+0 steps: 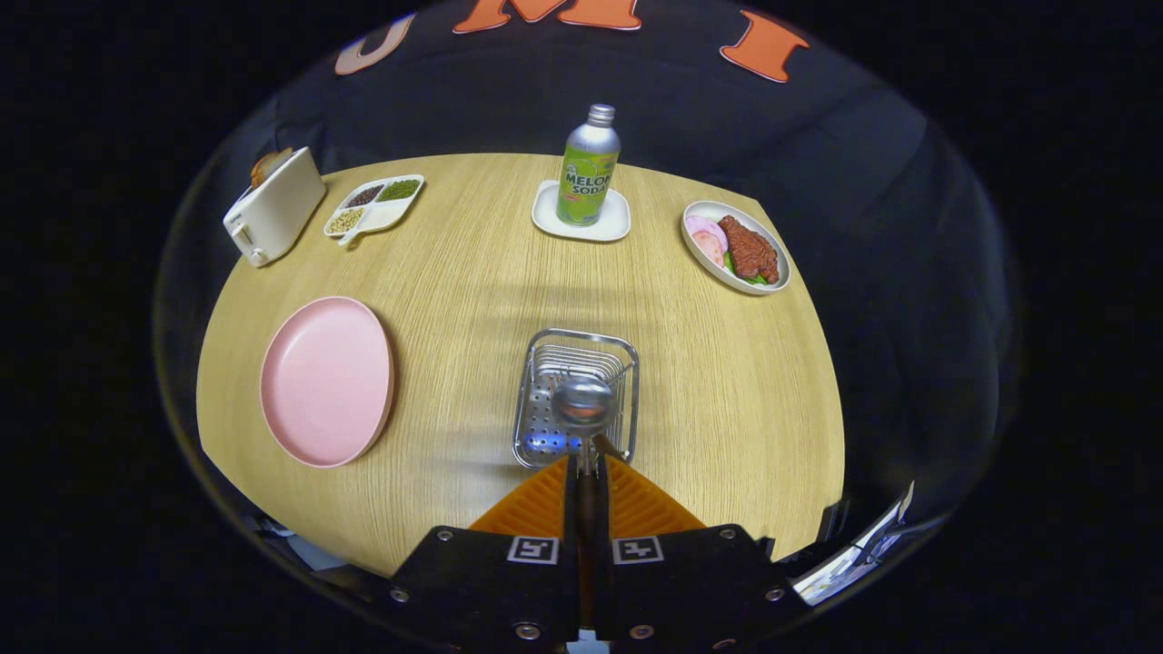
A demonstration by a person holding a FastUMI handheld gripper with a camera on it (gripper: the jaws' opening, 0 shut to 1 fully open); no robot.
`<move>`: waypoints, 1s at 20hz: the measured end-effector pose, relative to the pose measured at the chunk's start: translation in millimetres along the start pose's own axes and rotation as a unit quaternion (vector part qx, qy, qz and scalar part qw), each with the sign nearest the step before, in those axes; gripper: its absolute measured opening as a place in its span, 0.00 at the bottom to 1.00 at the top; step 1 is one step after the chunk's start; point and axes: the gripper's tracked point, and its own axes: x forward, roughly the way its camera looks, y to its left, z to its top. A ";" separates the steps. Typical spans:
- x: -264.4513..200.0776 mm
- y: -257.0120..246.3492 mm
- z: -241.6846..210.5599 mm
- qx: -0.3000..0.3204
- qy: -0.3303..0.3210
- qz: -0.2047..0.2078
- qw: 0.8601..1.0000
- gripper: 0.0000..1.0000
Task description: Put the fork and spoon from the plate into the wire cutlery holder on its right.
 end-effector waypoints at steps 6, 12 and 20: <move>-4.8 1.1 19.1 -0.001 -0.028 0.009 1.000 0.08; -21.8 -1.9 51.6 0.013 -0.085 0.017 0.996 0.09; -106.3 -25.3 145.0 0.054 -0.324 0.026 0.944 0.08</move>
